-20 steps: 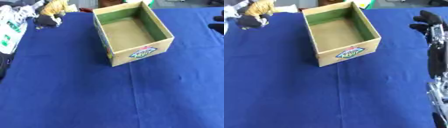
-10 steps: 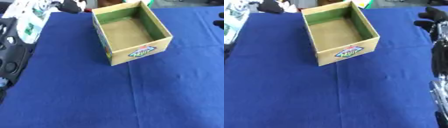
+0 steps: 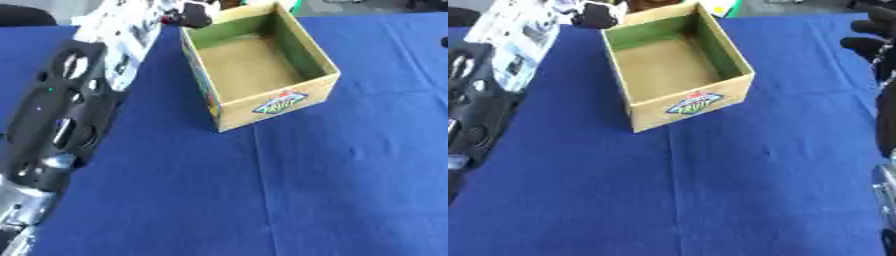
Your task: Pick up objects on the table and place them in the box.
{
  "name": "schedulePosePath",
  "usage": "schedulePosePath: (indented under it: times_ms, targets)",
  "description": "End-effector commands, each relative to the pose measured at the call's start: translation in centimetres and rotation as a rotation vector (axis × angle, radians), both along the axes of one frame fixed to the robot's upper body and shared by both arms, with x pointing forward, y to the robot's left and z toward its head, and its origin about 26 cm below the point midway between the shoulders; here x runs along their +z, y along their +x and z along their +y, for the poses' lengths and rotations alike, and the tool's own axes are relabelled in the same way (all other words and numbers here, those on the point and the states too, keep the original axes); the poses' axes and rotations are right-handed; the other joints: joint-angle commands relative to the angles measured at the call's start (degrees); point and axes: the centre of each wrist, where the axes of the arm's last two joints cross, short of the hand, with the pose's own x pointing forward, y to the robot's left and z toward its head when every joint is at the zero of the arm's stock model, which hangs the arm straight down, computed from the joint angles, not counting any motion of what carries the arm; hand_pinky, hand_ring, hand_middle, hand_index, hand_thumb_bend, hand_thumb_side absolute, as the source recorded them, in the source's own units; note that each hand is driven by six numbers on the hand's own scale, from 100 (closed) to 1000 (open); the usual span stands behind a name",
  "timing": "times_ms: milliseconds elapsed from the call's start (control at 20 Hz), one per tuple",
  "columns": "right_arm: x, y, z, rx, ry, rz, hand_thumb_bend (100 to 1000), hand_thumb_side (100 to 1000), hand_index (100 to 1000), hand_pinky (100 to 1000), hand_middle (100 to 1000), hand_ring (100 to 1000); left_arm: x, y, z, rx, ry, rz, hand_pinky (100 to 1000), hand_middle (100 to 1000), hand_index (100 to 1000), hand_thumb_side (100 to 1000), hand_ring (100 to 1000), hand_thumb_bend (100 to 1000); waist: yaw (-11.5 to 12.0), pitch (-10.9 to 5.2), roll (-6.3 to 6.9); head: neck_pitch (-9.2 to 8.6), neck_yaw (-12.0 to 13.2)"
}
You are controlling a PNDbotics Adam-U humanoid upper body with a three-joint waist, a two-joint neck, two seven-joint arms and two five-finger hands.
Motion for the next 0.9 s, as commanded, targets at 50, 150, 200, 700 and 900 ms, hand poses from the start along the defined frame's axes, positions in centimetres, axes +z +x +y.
schedulePosePath:
  times_ms: [50,150,200,700,900]
  targets:
    - [1.1,-0.2,0.5,0.042,-0.005,-0.038,100,1000,867,892,746,747,0.7,-0.2,-1.5,0.002,0.022,-0.099,339,520,592,343,506,100,-0.80,-0.85,-0.26,-0.81,1.81]
    - [1.3,-0.1,0.8,0.058,-0.004,-0.044,100,1000,867,892,746,747,0.0,0.0,-2.2,0.007,0.059,-0.108,344,524,599,342,511,100,-1.32,-0.61,-0.30,-0.85,2.11]
    - [1.4,-0.1,0.9,0.066,-0.005,-0.047,100,1000,867,892,746,747,-0.4,0.1,-2.5,0.010,0.083,-0.107,344,525,601,341,511,100,-1.47,-0.54,-0.31,-0.86,2.09]
    - [1.6,0.0,1.3,0.097,-0.007,-0.055,100,1000,867,892,746,748,-4.1,0.8,-4.0,0.011,0.253,-0.016,352,521,598,354,504,100,-1.83,-0.60,-0.12,-0.71,0.78]
    - [1.5,0.0,1.4,0.097,-0.003,-0.053,100,1000,867,892,746,748,-4.9,1.2,-4.0,0.021,0.297,0.085,364,498,591,369,526,100,-2.17,-0.67,0.05,-0.72,0.71]
